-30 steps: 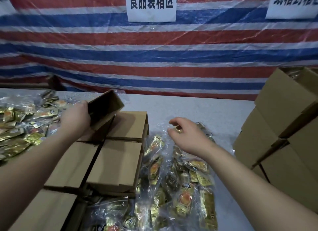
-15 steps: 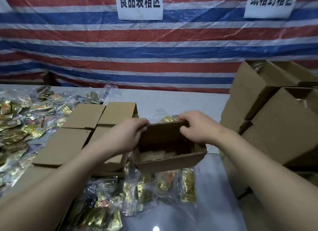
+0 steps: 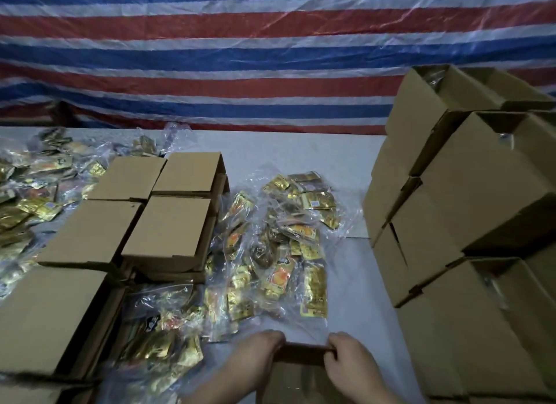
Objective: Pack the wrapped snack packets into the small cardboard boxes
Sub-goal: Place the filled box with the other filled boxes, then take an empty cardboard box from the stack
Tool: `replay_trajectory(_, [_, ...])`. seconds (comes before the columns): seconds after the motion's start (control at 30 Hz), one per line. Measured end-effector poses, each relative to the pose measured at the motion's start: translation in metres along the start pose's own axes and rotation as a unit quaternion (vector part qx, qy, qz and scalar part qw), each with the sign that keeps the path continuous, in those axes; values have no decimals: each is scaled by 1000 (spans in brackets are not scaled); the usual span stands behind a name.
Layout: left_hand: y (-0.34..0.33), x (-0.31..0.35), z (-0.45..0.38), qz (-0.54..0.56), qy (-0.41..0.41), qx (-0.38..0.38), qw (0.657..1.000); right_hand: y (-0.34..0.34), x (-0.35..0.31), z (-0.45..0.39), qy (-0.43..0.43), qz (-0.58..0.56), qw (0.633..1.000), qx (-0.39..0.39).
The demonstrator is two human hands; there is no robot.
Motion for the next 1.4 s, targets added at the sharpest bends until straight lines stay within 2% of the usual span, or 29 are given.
replay_trajectory(0.1, [-9, 1, -1, 5, 2, 28, 1000, -5, 12, 6, -8, -2, 1000, 16])
replay_trajectory(0.27, [-7, 8, -10, -47, -28, 4, 998, 3, 13, 9, 12, -16, 1000, 19])
replay_trajectory(0.43, [8, 41, -68, 57, -12, 88, 994, 39, 19, -3, 7, -29, 994, 104])
replay_trajectory(0.53, [-36, 54, -123, 55, 48, 38, 997, 56, 28, -9, -20, -39, 988, 148])
replay_trajectory(0.6, [-71, 43, -150, 7, 125, -10, 992, 60, 34, -12, -39, -56, 986, 154])
replay_trajectory(0.67, [-90, 24, -166, -52, 184, -26, 981, 58, 40, -16, -60, -85, 983, 150])
replay_trajectory(0.77, [-104, 2, -178, -137, 206, -43, 968, 49, 49, -23, -100, -129, 976, 142])
replay_trajectory(0.97, [-107, -11, -181, -138, 252, -27, 957, 24, 54, -44, -152, -147, 973, 93])
replay_trajectory(1.03, [-107, -15, -177, -109, 267, -21, 957, 18, 56, -52, -184, -155, 968, 74])
replay_trajectory(1.13, [-105, -16, -168, 7, 291, -6, 957, 20, 62, -64, -213, -177, 958, 72])
replay_trajectory(1.23, [-82, 2, -158, 107, 274, 36, 955, 23, 61, -78, -229, -215, 947, 69])
replay_trajectory(1.33, [-46, 33, -150, 210, 194, 104, 953, 30, 52, -88, -264, -312, 910, 67])
replay_trajectory(1.4, [-14, 55, -141, 239, 124, 158, 950, 36, 35, -91, -282, -411, 866, 39])
Point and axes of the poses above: each hand's wrist, its own z-axis away from the middle knuckle, its own y-axis out of the back of the hand, x = y × z, the point moved 10 cm from there along -z, towards the middle knuckle, and after that the axes turned 12 degrees about x, right-handed, at the moved point
